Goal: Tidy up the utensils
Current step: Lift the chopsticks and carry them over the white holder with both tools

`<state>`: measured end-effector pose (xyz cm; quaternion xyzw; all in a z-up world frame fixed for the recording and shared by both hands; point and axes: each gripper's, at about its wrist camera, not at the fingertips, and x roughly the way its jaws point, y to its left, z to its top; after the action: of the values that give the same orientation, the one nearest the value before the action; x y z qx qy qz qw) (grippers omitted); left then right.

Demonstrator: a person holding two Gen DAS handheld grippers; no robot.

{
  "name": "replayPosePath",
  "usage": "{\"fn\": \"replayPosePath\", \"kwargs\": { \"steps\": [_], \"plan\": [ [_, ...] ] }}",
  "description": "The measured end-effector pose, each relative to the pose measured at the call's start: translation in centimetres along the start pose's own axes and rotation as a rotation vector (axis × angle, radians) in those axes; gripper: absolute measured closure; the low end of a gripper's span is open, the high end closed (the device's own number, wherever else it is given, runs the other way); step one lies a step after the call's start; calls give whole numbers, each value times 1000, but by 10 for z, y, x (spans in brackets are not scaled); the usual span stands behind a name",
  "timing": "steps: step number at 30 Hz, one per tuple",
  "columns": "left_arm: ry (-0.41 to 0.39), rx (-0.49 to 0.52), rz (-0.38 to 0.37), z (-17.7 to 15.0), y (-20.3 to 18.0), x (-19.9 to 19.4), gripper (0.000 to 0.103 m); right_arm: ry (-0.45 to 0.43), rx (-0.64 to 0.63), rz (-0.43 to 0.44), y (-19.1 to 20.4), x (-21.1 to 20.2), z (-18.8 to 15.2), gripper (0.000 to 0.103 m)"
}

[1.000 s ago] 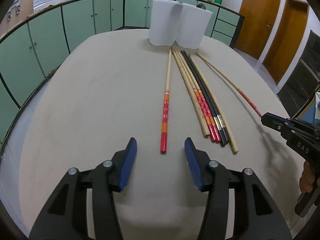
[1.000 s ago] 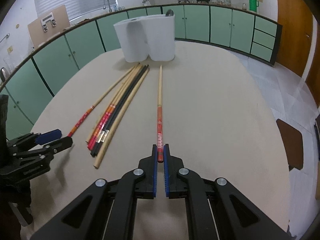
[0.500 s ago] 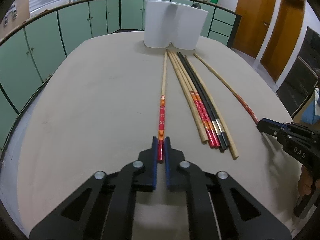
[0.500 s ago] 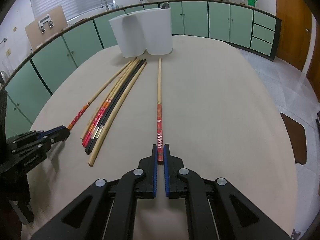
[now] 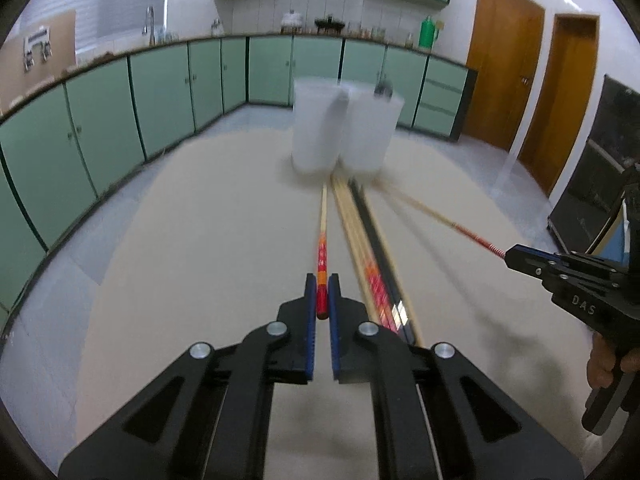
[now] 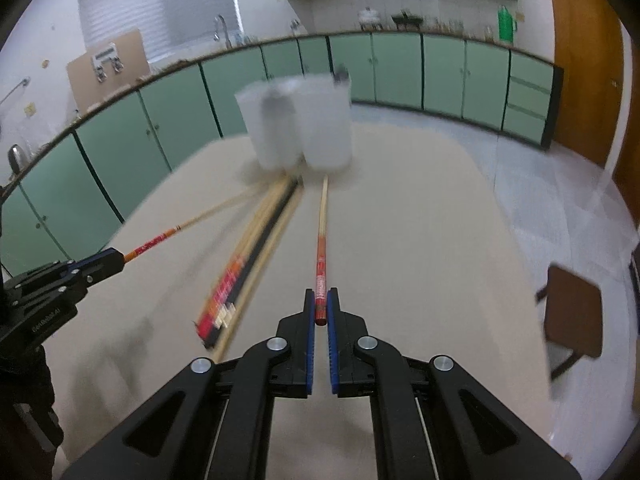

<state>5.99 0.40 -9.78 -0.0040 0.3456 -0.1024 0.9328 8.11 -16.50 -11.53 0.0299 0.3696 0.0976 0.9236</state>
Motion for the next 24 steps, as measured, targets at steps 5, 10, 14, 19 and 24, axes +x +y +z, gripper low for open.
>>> {"fn": "replayPosePath", "kwargs": {
  "steps": [5, 10, 14, 19, 24],
  "plan": [
    [-100, 23, -3, 32, -1, -29, 98, -82, -50, 23, 4, -28, 37, 97],
    [-173, 39, -21, 68, -2, -43, 98, -128, -53, 64, 2, -48, 79, 97],
    [-200, 58, -35, 93, -4, -43, 98, -144, -52, 97, 0, -56, 110, 97],
    [-216, 82, -54, 115, -10, -38, 98, -119, -82, 103, 0, -52, 146, 97],
    [-230, 76, -68, 132, -9, -39, 98, -127, -81, 116, -5, -55, 171, 98]
  ]
}}
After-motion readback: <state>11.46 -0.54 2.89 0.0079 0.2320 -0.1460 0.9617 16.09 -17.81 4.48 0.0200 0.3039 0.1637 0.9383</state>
